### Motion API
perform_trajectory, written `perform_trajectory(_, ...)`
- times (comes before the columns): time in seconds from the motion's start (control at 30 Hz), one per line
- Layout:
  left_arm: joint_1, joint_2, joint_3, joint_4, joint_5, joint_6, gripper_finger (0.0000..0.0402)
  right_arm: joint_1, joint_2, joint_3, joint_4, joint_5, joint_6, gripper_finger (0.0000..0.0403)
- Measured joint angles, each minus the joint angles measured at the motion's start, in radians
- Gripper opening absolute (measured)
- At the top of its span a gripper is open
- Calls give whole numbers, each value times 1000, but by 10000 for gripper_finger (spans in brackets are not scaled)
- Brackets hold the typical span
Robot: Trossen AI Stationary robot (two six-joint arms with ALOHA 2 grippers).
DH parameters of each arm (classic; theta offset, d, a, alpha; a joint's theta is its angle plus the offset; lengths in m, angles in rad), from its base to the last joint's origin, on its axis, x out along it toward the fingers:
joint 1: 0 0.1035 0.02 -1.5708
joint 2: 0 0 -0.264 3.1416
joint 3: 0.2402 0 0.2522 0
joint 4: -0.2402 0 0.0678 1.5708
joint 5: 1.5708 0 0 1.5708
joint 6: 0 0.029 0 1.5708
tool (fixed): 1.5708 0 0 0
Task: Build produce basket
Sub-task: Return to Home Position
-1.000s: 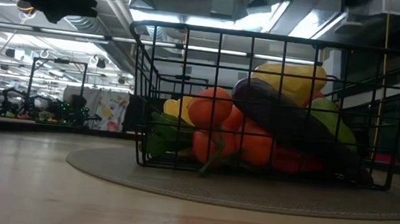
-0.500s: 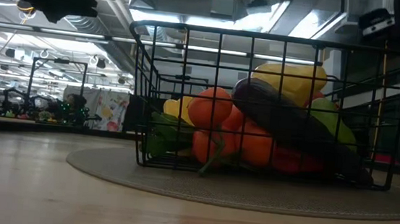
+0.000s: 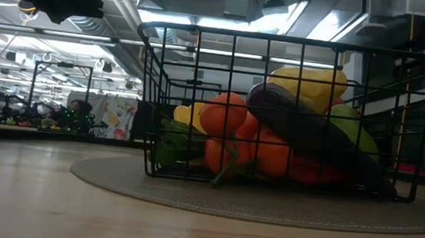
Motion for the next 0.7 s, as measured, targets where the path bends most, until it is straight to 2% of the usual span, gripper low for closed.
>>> perform_trajectory(0.2,0,0,0,0,0,0,218,0,-106,-1,-125,-1,-31,32)
perform_trajectory(0.5,0,0,0,0,0,0,218,0,-339,-1,-376,0,-33,32)
perform_trajectory(0.57,0,0,0,0,0,0,218,0,-378,-1,-379,-6,-75,32)
perform_trajectory(0.7,0,0,0,0,0,0,218,-1,-379,7,-403,-9,-111,32)
